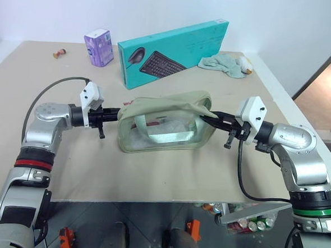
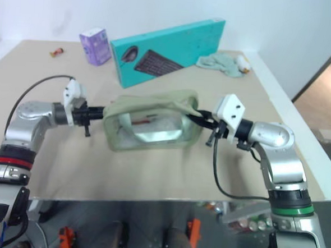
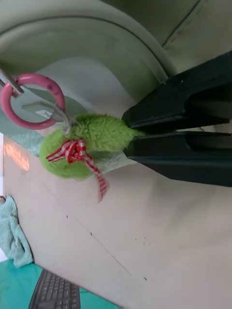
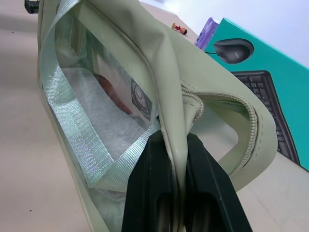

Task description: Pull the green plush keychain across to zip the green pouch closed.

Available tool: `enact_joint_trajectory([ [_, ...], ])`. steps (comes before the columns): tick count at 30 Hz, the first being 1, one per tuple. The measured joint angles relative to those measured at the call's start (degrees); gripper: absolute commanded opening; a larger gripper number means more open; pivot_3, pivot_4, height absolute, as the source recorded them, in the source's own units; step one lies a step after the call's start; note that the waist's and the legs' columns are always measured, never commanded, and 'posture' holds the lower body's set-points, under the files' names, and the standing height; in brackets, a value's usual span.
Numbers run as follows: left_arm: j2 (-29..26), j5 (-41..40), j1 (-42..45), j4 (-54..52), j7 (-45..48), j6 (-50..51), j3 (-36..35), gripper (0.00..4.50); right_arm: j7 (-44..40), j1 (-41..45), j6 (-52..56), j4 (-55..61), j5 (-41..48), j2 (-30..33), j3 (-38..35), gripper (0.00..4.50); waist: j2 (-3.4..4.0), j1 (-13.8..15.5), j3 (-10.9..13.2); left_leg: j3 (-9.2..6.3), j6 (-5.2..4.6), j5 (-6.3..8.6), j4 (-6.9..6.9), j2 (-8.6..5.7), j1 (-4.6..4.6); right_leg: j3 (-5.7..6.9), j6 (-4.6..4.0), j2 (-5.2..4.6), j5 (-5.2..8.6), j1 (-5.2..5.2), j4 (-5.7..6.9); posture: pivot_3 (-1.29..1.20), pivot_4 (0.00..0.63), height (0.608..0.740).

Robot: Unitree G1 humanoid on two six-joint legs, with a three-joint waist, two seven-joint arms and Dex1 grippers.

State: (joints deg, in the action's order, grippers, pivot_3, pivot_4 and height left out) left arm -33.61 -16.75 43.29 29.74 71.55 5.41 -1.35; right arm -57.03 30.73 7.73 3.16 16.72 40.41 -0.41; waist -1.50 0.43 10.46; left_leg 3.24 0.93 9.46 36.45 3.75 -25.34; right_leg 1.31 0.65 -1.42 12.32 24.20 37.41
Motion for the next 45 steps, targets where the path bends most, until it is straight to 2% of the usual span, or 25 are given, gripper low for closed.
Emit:
enact_joint_trajectory([
  [6,0.1,-1.3,0.0,-1.6,-3.8,0.0,-2.4,0.04,0.0,0.2,-0.3,-0.5,-0.2,0.0,0.0,0.00,0.00,0.0,0.0,0.00,0.00,0.00,0.00,0.00,0.00,0.00,0.00,0.00,0.00,0.00,0.00,0.00,0.150,0.740],
  [14,-1.9,-6.1,-1.6,-16.9,-10.6,5.7,-8.3,0.04,0.1,0.5,-1.2,-1.3,-0.3,-0.1,0.0,0.00,0.00,0.0,0.0,0.00,0.00,0.00,0.00,0.00,-0.01,-0.03,0.01,0.00,0.00,0.01,0.00,0.00,0.150,0.740],
  [23,-2.0,-8.0,-3.6,-28.6,-15.5,10.9,-8.2,0.04,-0.1,2.0,-2.2,-3.6,-1.2,-0.1,0.0,0.00,0.00,0.0,0.0,0.04,0.01,-0.01,0.03,0.00,0.01,-0.08,0.05,0.00,-0.04,0.00,0.00,0.00,0.150,0.740],
  [33,-0.6,-7.2,-0.1,-30.5,-17.3,10.5,-4.2,0.04,-0.1,2.0,-2.5,-4.3,-1.2,-0.1,0.0,0.00,0.00,0.0,0.0,0.17,0.01,-0.01,0.02,-0.01,0.04,-0.21,0.08,0.01,-0.06,0.01,0.00,0.00,0.150,0.740],
  [40,4.0,-3.6,3.4,-28.5,-17.2,7.2,1.7,0.04,0.0,2.0,-2.5,-4.1,-1.2,-0.1,0.0,0.00,-0.01,0.0,0.0,0.40,0.01,-0.01,0.02,-0.02,0.07,-0.45,0.16,0.03,-0.11,0.06,0.00,0.00,0.150,0.740],
  [45,6.5,-2.3,4.8,-26.3,-17.3,5.7,3.5,0.04,0.1,2.0,-2.4,-4.0,-1.2,-0.1,-0.2,0.00,-0.01,0.0,0.0,0.53,0.00,0.00,0.02,-0.02,0.07,-0.61,0.23,0.03,-0.15,0.12,0.00,0.00,0.150,0.740],
])
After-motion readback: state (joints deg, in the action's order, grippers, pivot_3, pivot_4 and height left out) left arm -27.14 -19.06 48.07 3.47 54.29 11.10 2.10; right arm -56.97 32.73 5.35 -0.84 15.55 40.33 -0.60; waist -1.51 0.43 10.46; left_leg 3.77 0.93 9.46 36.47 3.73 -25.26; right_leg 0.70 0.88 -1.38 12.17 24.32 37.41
